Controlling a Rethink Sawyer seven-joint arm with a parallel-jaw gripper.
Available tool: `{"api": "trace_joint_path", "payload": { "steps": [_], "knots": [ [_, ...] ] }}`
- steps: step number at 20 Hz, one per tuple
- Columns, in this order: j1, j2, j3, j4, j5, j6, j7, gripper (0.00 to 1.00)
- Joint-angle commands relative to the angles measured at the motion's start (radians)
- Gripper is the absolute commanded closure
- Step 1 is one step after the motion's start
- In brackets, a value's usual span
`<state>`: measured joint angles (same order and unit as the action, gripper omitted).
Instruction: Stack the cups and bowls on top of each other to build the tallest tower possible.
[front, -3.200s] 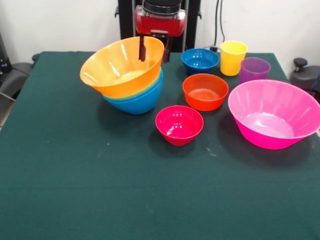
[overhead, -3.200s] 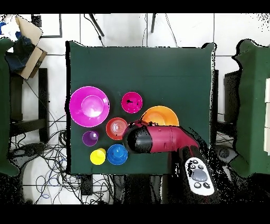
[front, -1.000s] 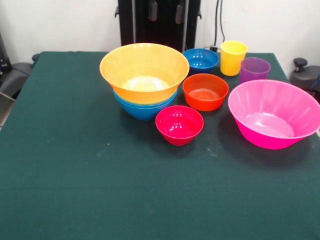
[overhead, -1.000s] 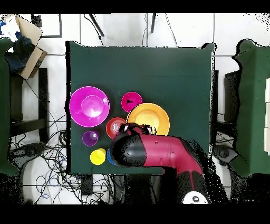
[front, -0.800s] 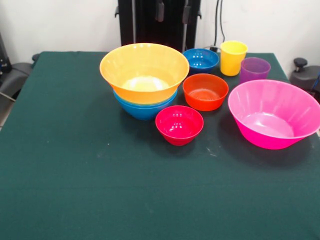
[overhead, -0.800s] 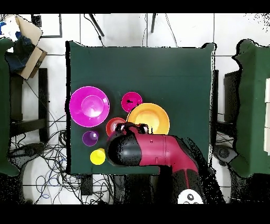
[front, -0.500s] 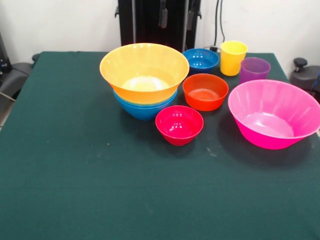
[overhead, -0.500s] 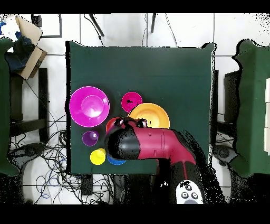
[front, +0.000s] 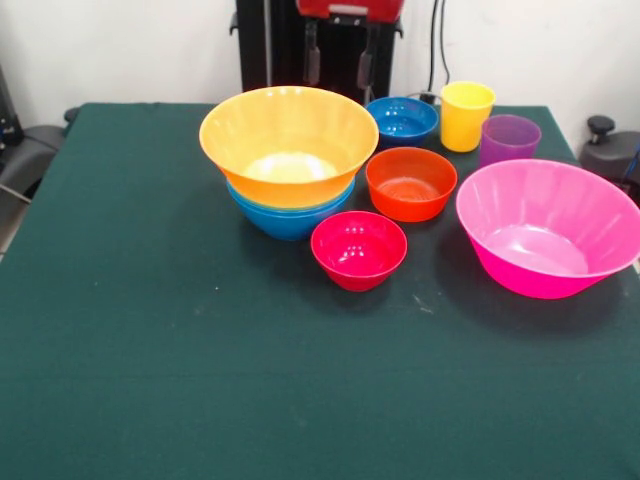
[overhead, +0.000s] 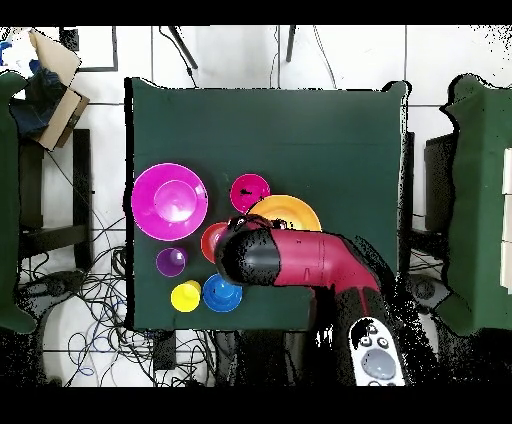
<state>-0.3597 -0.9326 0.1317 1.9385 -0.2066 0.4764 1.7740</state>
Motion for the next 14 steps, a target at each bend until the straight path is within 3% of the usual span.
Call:
{"api": "trace_joint_path", "payload": {
  "steps": [1,5,14],
  "knots": [
    [0.053,0.185,0.026,-0.105,0.003,-0.021,0.128,0.0],
    [0.101,0.232,0.043,-0.214,0.057,0.045,0.15,0.0],
    [0.256,0.209,-0.034,-0.346,0.137,0.232,0.25,0.0]
  ]
}}
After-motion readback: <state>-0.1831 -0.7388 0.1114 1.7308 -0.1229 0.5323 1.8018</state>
